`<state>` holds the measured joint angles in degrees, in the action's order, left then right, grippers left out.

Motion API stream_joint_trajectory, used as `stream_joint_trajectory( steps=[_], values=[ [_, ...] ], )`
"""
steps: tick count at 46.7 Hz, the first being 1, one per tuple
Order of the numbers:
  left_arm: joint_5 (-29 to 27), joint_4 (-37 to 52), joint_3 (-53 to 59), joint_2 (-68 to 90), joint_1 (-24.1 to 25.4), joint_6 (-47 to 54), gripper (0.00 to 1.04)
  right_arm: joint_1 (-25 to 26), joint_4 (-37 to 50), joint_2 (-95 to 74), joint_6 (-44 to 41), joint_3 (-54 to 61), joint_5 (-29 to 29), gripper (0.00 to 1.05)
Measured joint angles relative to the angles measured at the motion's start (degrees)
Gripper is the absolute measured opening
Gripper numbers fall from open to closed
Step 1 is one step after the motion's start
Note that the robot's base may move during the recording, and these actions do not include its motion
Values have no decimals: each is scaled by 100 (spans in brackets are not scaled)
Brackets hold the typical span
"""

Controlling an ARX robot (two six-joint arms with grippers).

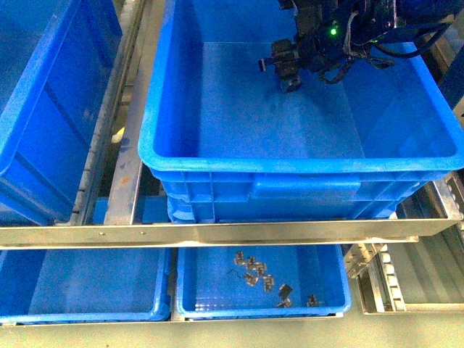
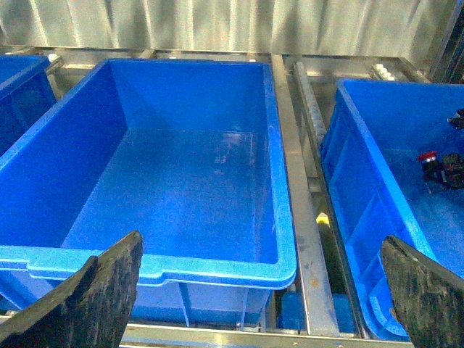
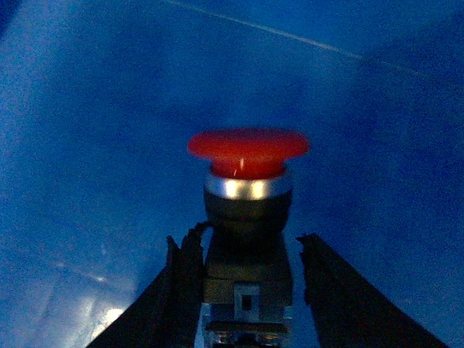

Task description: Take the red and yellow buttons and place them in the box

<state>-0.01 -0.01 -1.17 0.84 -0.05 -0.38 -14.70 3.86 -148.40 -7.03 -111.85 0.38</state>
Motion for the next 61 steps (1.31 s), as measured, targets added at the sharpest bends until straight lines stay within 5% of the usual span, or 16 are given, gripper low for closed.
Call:
stream_joint_trajectory(
  steps=[7, 15, 32, 38, 45, 51, 61],
  values=[
    [0, 0, 0, 0, 0, 0, 97, -2, 367, 39, 26, 70, 173, 69],
    [0, 0, 0, 0, 0, 0, 97, 28, 1202, 1060, 162, 1550, -227, 100],
    [0, 0, 0, 0, 0, 0, 97, 7, 2284, 4207, 772, 5383, -935, 99],
    [0, 0, 2, 0, 0, 0, 97, -24, 1971, 6109, 1952, 7246, -861, 99],
    [0, 0, 0, 0, 0, 0, 97, -105, 1534, 7453, 3200, 8170, -772, 99],
    [2, 0, 0, 0, 0, 0, 97, -184, 4240, 7399, 1980, 9099, 1244, 78],
    [2, 0, 0, 0, 0, 0, 97, 245, 4988, 8231, 946, 9941, 1130, 43]
  ],
)
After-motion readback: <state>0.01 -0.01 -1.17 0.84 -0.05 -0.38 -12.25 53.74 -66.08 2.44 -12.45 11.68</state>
